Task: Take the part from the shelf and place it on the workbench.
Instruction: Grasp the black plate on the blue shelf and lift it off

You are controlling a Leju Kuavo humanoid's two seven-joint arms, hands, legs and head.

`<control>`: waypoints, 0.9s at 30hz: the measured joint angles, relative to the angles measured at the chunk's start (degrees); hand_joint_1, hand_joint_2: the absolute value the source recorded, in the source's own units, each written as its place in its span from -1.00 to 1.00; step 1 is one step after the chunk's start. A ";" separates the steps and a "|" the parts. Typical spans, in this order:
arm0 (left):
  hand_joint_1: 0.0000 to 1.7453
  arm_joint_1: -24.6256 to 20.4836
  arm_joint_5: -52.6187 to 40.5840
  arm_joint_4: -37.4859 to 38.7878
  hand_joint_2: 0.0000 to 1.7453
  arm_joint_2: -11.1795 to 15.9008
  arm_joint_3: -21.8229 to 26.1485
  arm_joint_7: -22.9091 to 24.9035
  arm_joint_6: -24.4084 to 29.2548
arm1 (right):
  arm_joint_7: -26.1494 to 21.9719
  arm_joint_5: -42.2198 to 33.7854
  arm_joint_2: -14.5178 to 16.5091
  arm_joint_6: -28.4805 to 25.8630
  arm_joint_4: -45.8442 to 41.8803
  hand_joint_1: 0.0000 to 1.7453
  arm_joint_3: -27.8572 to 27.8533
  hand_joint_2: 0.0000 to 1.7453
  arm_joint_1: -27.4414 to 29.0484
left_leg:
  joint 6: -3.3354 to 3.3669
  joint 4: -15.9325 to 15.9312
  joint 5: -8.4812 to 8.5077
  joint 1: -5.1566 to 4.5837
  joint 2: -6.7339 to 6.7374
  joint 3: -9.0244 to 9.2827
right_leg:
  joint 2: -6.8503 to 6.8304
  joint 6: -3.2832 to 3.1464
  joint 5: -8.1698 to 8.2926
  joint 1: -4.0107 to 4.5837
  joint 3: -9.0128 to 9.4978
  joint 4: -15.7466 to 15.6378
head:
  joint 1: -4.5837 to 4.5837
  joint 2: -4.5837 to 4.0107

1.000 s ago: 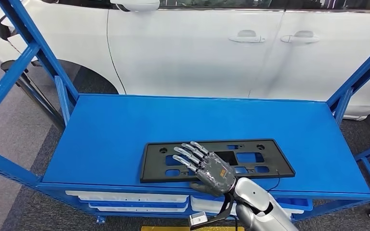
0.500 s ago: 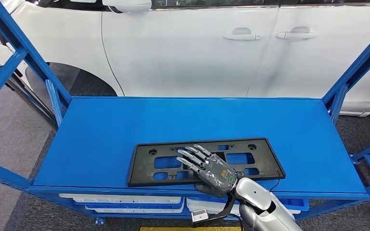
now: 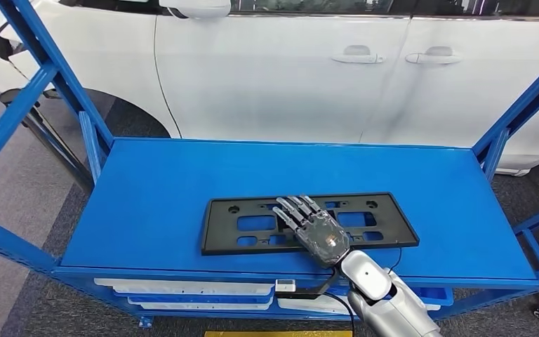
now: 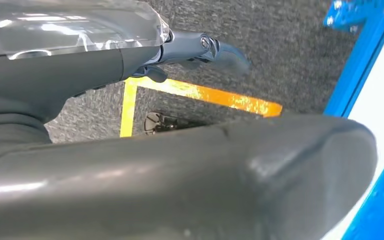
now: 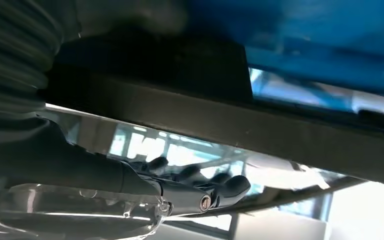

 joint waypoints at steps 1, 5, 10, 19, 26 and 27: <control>-1.00 0.05 -0.09 0.00 -1.00 0.01 0.10 0.02 0.00 | 0.33 0.21 0.16 -0.08 0.54 1.00 -0.32 1.00 0.05 | 0.04 0.02 0.03 -0.09 0.00 -0.10 | -0.01 0.08 -1.06 -0.05 -1.50 3.13 | 0.00 0.00; -1.00 0.12 -0.43 0.00 -1.00 0.00 0.26 0.14 -0.01 | 1.05 1.26 0.87 -0.17 1.62 1.00 -1.88 1.00 0.54 | -0.04 0.20 0.03 -0.28 -0.04 -0.09 | -0.04 -0.39 3.84 -0.02 2.72 -4.79 | 0.00 0.00; -1.00 0.08 -0.68 0.00 -1.00 -0.01 0.30 0.14 -0.09 | 1.23 1.94 1.51 -0.14 2.20 1.00 -3.26 1.00 0.84 | -1.35 0.49 -0.12 -0.52 -0.09 -0.23 | -0.03 -1.55 6.49 0.45 6.55 -12.92 | 0.00 0.00; -1.00 -0.03 -1.17 0.00 -0.50 0.05 0.30 -0.31 -1.27 | 1.28 2.34 1.40 0.25 2.18 1.00 -4.62 1.00 1.30 | -3.46 13.68 -5.30 1.01 -0.09 -5.66 | -0.22 -2.22 6.97 -0.08 7.03 -13.69 | 0.00 0.00; -1.00 -0.60 -1.99 0.00 1.00 0.08 0.20 -3.12 -3.91 | 0.30 0.17 1.40 -0.38 -1.62 1.00 -7.28 1.00 4.26 | -1.79 1.23 -1.05 0.86 -0.26 0.12 | -0.05 0.19 6.18 -0.24 6.56 -12.48 | 0.01 0.00; -1.00 -0.65 -2.04 0.00 1.00 0.08 0.19 -3.02 -4.02 | -0.32 -0.86 1.40 -1.04 -2.67 1.00 -7.71 1.00 4.92 | -1.35 1.03 -0.91 0.82 -0.21 0.14 | -0.07 0.46 5.47 -0.38 6.13 -11.57 | 0.01 0.00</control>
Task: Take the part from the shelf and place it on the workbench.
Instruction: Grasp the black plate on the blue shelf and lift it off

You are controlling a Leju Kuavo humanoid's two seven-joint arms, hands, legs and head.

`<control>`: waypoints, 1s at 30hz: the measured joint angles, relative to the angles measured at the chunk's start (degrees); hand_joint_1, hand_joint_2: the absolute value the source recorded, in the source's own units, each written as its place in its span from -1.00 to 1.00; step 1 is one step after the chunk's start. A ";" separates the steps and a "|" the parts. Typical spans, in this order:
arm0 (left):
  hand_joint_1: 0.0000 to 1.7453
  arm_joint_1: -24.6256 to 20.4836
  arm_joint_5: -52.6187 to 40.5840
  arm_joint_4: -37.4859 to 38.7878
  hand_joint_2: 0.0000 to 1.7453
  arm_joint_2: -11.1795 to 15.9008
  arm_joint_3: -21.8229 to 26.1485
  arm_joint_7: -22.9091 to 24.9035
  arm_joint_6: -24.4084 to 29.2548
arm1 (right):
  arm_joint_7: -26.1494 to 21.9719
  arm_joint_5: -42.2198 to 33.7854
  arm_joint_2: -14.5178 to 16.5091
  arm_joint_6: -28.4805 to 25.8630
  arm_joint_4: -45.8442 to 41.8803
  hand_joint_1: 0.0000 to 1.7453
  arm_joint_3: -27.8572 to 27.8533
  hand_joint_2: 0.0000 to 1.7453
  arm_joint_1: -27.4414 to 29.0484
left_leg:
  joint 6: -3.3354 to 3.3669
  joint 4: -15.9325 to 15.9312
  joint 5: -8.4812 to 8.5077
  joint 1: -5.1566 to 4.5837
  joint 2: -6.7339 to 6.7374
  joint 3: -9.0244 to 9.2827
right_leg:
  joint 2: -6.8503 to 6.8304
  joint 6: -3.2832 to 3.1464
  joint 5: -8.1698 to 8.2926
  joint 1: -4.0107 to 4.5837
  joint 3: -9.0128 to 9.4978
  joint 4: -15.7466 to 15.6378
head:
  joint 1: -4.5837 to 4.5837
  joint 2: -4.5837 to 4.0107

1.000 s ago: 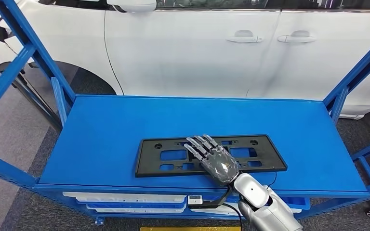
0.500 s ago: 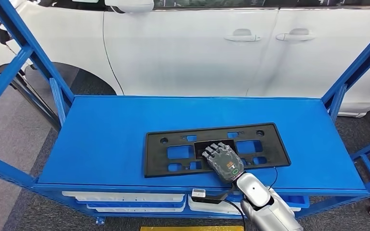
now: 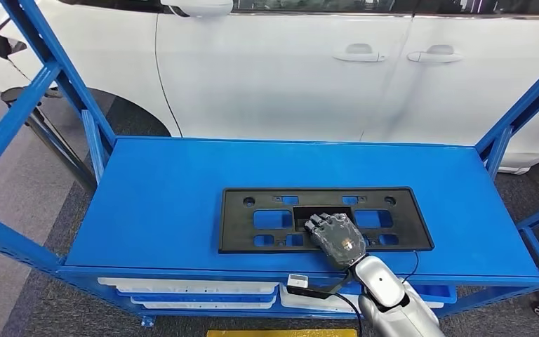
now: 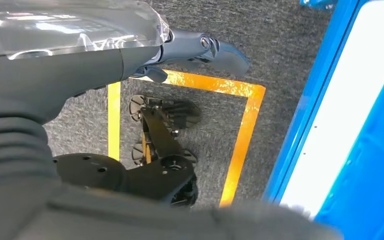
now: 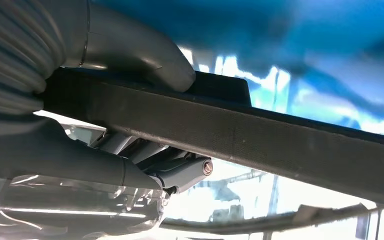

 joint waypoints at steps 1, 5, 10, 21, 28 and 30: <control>-1.00 -0.08 -0.05 0.00 1.00 0.01 -0.01 0.14 -0.10 | -1.00 -1.78 0.00 -0.93 -1.25 1.00 -0.45 1.00 0.65 | 0.37 -0.20 0.15 0.01 0.07 0.01 | -0.01 0.20 -1.33 -0.07 -1.01 2.09 | 0.01 0.00; -1.00 -0.53 -0.19 0.00 1.00 -0.01 -0.03 0.22 -1.15 | -11.84 -20.75 0.00 -6.96 -8.32 1.00 -2.14 1.00 3.29 | 1.04 -0.23 0.17 -0.43 0.18 -0.16 | -0.04 0.35 -6.82 -0.09 -7.92 15.74 | 0.01 0.00; -1.00 -1.17 -0.21 0.00 1.00 -0.39 -0.03 1.17 -1.47 | -29.05 -58.05 0.22 -8.03 -21.73 1.00 -2.03 1.00 4.18 | 0.84 -0.13 -0.20 -0.85 0.04 0.39 | 0.02 -0.84 0.81 0.20 -2.35 3.16 | 0.00 0.00; -1.00 -2.59 1.75 0.00 1.00 -1.00 0.26 -1.40 -1.66 | -29.30 -82.35 -0.42 11.56 -50.56 1.00 10.38 1.00 -3.97 | -1.87 15.84 -8.14 -0.57 0.02 -7.09 | -0.60 -3.02 1.94 0.32 -0.92 -1.01 | -0.01 0.00; -1.00 -2.19 2.36 0.00 1.00 -1.05 1.20 -1.84 0.24 | -29.30 -93.52 -1.00 47.96 -46.14 1.00 6.56 1.00 -3.66 | -0.83 0.30 -0.02 -0.87 -0.10 -0.36 | -0.74 -2.27 2.13 0.70 -1.20 -0.45 | -0.01 0.00; -1.00 -1.94 2.36 0.00 1.00 -1.01 1.44 -1.63 0.77 | -29.30 -92.46 -1.03 48.48 -44.08 1.00 6.08 1.00 -3.61 | -0.16 0.12 0.56 -0.91 -0.24 -0.61 | -0.79 -1.58 2.40 0.70 -1.48 -0.43 | -0.01 0.00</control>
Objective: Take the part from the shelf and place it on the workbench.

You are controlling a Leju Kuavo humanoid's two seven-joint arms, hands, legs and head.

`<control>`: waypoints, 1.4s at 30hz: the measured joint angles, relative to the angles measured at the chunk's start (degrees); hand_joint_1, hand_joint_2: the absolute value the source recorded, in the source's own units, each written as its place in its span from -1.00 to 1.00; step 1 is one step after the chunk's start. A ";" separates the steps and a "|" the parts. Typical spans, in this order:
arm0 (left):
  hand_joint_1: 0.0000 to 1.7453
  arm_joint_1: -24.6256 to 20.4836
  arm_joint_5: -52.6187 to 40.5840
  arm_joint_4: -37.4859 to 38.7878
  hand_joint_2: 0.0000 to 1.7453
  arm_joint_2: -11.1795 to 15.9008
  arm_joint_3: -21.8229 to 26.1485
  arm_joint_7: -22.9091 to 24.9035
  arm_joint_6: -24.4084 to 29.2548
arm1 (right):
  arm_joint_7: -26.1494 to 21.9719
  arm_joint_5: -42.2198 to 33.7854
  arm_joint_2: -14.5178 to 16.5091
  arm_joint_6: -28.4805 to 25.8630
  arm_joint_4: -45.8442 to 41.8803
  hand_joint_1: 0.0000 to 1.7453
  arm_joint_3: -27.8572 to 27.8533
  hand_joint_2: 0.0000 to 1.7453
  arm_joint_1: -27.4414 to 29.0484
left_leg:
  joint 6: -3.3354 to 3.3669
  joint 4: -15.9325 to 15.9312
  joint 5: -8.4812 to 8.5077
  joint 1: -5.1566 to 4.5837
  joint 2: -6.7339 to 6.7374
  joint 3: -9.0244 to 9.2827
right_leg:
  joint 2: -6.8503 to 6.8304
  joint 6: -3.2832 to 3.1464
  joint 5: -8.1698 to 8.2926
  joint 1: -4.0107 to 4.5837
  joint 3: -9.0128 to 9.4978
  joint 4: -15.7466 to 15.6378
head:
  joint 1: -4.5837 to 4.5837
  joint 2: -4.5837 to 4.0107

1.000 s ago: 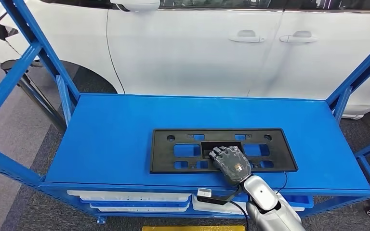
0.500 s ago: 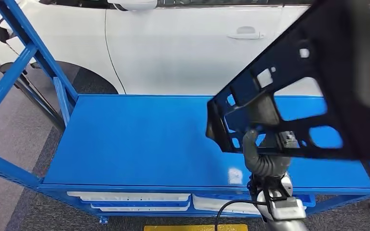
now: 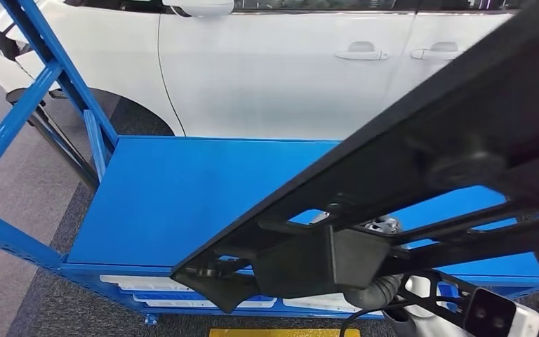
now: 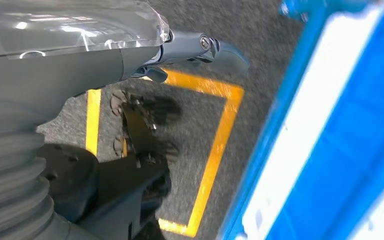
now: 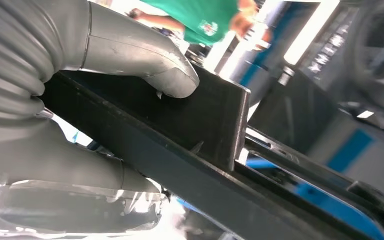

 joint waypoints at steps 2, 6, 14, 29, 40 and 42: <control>-1.00 0.22 0.01 0.00 1.00 0.04 0.10 0.13 0.24 | 0.04 0.71 0.00 0.13 1.53 1.00 -0.07 1.00 0.13 | 0.80 -0.51 0.83 0.19 0.01 -0.29 | 0.11 0.52 -1.53 -0.14 -0.62 1.39 | 0.00 0.00; -1.00 0.56 -0.22 0.00 1.00 0.16 0.19 0.23 0.37 | 0.28 2.13 0.00 -0.42 3.97 1.00 0.08 1.00 0.67 | 1.46 -0.77 2.38 0.05 0.04 -2.16 | 0.28 1.20 -10.11 -0.68 -4.99 14.29 | 0.00 0.00; -1.00 1.18 -1.36 0.00 1.00 0.26 0.17 1.01 0.84 | 0.06 2.58 -0.04 -4.25 5.94 1.00 0.25 1.00 1.23 | -0.42 0.05 5.01 -0.08 -0.27 -5.02 | 0.68 0.73 -5.25 -0.70 5.80 -0.23 | 0.01 0.00; -1.00 1.56 -0.85 0.00 1.00 1.55 1.05 4.52 1.29 | 0.00 2.64 -0.92 1.34 0.29 1.00 -4.72 1.00 6.40 | -0.34 -1.19 -3.78 -0.41 -0.19 5.04 | -0.36 -0.51 2.02 0.04 -1.91 -0.31 | 0.01 0.00; -1.00 2.18 -1.10 0.00 1.00 1.98 2.27 11.47 3.64 | 0.00 0.03 -0.83 6.60 -2.66 1.00 -11.85 1.00 9.40 | 0.92 -1.74 2.29 -0.13 0.27 -1.43 | 0.13 1.87 -5.97 -1.32 -2.62 13.26 | 0.01 0.00; -1.00 2.31 -1.14 0.00 1.00 1.92 2.62 11.76 4.03 | 0.00 0.24 -0.83 7.89 -2.88 1.00 -13.10 1.00 9.70 | 0.36 -0.92 2.94 -0.10 0.24 -2.82 | 0.23 1.89 -4.75 -1.48 3.13 4.81 | -0.01 0.00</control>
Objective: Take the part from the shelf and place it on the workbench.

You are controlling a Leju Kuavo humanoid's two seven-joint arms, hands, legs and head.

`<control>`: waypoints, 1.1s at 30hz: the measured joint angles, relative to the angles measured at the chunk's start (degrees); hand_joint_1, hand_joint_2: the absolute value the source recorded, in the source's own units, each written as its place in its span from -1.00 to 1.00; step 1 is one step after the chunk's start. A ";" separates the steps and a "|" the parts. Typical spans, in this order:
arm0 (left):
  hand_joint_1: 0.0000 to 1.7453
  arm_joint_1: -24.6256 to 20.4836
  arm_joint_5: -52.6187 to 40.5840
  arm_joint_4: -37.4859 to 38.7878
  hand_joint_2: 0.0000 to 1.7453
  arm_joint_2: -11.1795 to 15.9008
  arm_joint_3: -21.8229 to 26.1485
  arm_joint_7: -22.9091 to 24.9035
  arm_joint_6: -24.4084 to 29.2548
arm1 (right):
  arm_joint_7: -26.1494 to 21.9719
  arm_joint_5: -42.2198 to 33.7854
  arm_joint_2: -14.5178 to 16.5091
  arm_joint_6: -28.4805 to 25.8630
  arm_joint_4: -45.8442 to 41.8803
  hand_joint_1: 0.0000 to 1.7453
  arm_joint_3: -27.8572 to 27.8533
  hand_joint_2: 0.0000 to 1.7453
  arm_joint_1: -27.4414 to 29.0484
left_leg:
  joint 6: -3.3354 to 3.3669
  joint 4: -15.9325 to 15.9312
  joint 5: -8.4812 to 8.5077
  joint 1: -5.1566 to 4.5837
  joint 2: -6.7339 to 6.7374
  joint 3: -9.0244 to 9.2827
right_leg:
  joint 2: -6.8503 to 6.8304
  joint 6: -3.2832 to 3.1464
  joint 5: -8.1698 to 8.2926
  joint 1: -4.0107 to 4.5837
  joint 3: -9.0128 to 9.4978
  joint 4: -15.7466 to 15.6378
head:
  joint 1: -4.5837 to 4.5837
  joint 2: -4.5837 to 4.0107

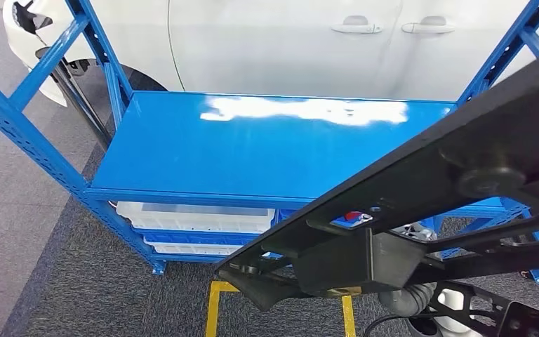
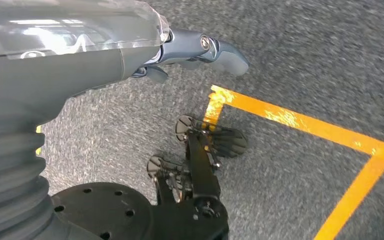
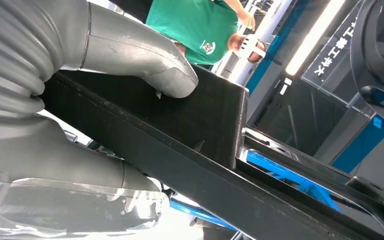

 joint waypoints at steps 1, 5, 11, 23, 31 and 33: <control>-1.00 0.03 -0.04 0.00 1.00 -0.02 0.13 0.07 0.08 | 0.00 0.23 0.00 0.52 -0.12 1.00 -0.69 1.00 0.24 | -0.35 0.33 0.31 -0.03 -0.02 -0.44 | 0.09 -0.21 -0.18 0.08 1.89 -3.09 | 0.00 0.00; -1.00 0.24 -0.25 0.00 1.00 -0.07 0.37 0.19 -0.02 | 0.00 0.38 -0.01 3.86 -0.51 1.00 -3.49 1.00 1.04 | -1.83 0.80 1.17 0.13 -0.15 -1.54 | 0.20 -1.95 0.29 0.57 2.36 -5.62 | 0.01 0.00; -1.00 0.14 -0.23 0.00 1.00 -0.44 0.59 0.37 -0.08 | 0.00 1.26 -0.02 5.14 -0.49 1.00 -4.60 1.00 1.12 | -2.74 17.38 -9.88 0.49 -0.16 -6.29 | -0.14 -3.62 3.92 1.22 -1.92 -5.71 | 0.01 0.00; -1.00 -0.63 -2.07 -0.02 1.00 -0.48 0.68 -0.21 -1.38 | 0.00 2.69 0.02 -0.44 0.00 1.00 -3.46 1.00 0.78 | 0.94 -3.58 -2.68 -0.74 0.32 7.10 | -0.05 -1.44 2.33 0.98 -7.07 -0.79 | 0.02 0.00; -1.00 -0.78 -2.45 -0.02 1.00 -0.55 0.66 -0.26 -1.77 | 0.00 2.90 0.02 -0.82 -0.04 1.00 -2.71 1.00 0.69 | -0.36 0.34 -0.23 -0.17 0.47 0.02 | 0.10 0.08 0.70 -0.16 0.13 -1.80 | 0.01 0.00; -1.00 -0.82 -2.54 -0.02 1.00 -0.55 0.65 -0.47 -1.81 | 0.00 2.79 0.02 -0.72 -0.09 1.00 -2.64 1.00 0.58 | -1.09 1.03 0.27 -0.18 0.41 -0.76 | 0.28 -0.58 0.03 0.24 1.43 -4.43 | 0.01 0.00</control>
